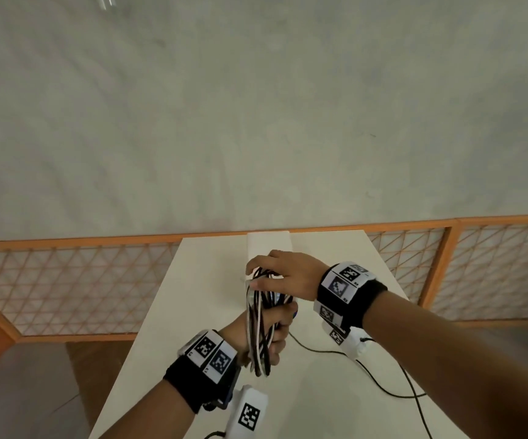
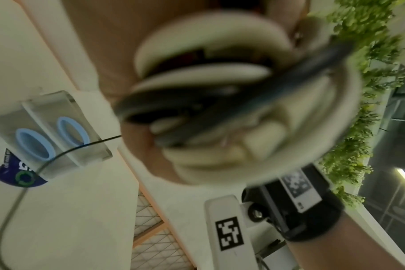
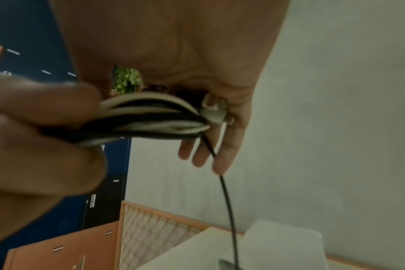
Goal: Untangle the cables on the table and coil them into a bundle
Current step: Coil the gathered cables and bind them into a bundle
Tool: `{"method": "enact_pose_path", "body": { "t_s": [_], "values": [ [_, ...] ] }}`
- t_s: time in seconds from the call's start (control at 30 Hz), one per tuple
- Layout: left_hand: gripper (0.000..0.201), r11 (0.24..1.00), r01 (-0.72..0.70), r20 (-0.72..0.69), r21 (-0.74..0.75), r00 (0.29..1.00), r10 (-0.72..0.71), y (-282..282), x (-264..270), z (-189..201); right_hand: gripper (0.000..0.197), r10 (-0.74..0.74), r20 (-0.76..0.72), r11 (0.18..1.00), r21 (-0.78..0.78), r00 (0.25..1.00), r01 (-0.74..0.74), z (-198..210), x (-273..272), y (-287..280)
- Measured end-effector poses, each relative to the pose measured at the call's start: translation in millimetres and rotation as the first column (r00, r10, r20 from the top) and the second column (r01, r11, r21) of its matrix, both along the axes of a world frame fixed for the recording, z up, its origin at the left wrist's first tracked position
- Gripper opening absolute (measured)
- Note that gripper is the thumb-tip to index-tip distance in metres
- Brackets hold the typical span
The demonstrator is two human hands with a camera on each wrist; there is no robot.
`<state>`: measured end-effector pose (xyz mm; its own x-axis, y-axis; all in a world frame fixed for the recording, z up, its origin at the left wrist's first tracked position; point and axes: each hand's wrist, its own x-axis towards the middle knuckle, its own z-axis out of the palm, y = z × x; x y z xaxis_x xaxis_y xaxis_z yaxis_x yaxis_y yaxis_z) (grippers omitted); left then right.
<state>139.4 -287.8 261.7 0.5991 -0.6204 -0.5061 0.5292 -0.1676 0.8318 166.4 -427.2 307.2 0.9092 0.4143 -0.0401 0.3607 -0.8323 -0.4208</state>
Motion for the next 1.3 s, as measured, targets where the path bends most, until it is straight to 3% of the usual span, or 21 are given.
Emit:
{"method": "enact_pose_path", "body": {
  "t_s": [0.17,0.37,0.53,0.7,0.8,0.87,0.93,1.0,1.07,1.13,1.2,1.3],
  "values": [
    [0.041,0.999,0.035,0.012,0.020,0.999,-0.035,-8,-4,3,0.057,-0.175,0.022,0.981,0.092,0.984,0.172,-2,6,-3],
    [0.035,0.997,-0.012,0.039,-0.074,0.999,0.015,-9,0,-5,0.047,-0.260,0.180,0.959,0.167,0.949,0.231,14,7,-2],
    [0.070,0.949,-0.036,0.108,-0.314,0.992,0.073,7,14,-25,0.036,-0.283,0.381,0.958,0.151,0.880,0.243,15,6,6],
    [0.064,0.868,-0.070,-0.027,-0.492,0.997,0.065,30,21,-41,0.032,-0.318,0.448,0.945,0.217,0.836,0.243,15,3,9],
    [0.071,0.809,-0.176,-0.071,-0.560,0.984,0.165,49,33,-45,0.031,-0.315,0.512,0.948,0.199,0.799,0.247,23,6,0],
    [0.081,0.849,-0.185,0.080,-0.494,0.963,0.256,52,41,-34,0.033,-0.268,0.552,0.963,0.125,0.790,0.239,23,6,-3],
    [0.085,0.950,-0.075,0.385,-0.303,0.902,0.194,42,39,-13,0.035,-0.208,0.572,0.975,0.057,0.793,0.215,18,4,1],
    [0.062,0.986,0.019,0.559,-0.166,0.826,0.078,22,32,2,0.036,-0.190,0.570,0.980,0.060,0.799,0.190,13,1,12],
    [0.045,0.991,-0.025,0.607,-0.133,0.788,0.101,4,24,7,0.035,-0.238,0.521,0.971,0.140,0.819,0.193,13,1,21],
    [0.048,0.979,-0.101,0.622,-0.175,0.760,0.189,-3,22,2,0.032,-0.301,0.445,0.948,0.236,0.843,0.214,15,2,25],
    [0.049,0.981,-0.129,0.674,-0.142,0.713,0.191,-5,24,-2,0.030,-0.326,0.391,0.933,0.283,0.861,0.224,16,1,26],
    [0.030,0.986,-0.147,0.678,-0.077,0.717,0.160,-9,27,-4,0.029,-0.322,0.372,0.928,0.304,0.871,0.214,17,-3,27]
  ]
}}
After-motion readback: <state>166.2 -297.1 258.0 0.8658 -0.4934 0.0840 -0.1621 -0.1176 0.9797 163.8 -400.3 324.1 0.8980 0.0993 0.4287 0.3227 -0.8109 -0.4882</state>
